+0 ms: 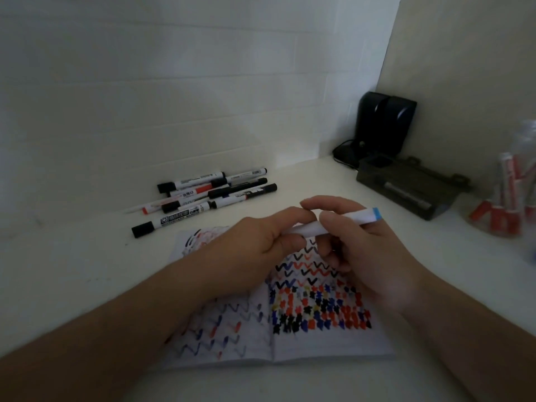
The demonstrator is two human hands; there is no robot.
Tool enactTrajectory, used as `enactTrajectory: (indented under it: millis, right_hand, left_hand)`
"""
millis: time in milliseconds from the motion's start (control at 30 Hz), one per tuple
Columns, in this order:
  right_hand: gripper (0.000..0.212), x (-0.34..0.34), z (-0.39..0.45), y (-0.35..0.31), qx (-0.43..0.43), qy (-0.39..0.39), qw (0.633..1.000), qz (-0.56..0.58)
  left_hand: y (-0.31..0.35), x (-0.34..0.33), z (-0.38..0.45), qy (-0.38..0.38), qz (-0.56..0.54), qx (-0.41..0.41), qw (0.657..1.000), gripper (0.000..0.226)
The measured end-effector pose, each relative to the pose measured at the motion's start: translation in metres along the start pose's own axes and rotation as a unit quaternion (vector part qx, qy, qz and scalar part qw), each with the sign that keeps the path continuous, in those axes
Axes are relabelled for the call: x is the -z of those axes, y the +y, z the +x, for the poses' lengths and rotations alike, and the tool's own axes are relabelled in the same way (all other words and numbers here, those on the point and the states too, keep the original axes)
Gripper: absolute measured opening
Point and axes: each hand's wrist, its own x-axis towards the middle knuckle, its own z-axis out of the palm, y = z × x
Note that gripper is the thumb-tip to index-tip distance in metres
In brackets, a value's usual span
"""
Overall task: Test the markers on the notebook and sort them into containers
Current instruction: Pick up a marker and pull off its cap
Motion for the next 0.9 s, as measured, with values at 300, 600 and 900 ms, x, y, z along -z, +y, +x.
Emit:
enactTrajectory:
  millis: [300,600,900]
  right_hand:
    - [0.029,0.068,-0.012,-0.039,-0.042,-0.019,0.993,0.109]
    - [0.031,0.062,-0.077,-0.002,-0.082,0.041,0.994,-0.066]
    - [0.022,0.048,-0.073,-0.001,-0.117,0.121,0.971,-0.172]
  left_hand:
    - [0.01,0.003,-0.008,-0.122,0.062,0.039,0.99,0.037]
    - [0.028,-0.029,-0.011,-0.115,0.261,0.001,0.958,0.071]
    - [0.033,-0.03,-0.01,-0.128,0.288,0.004,0.949,0.08]
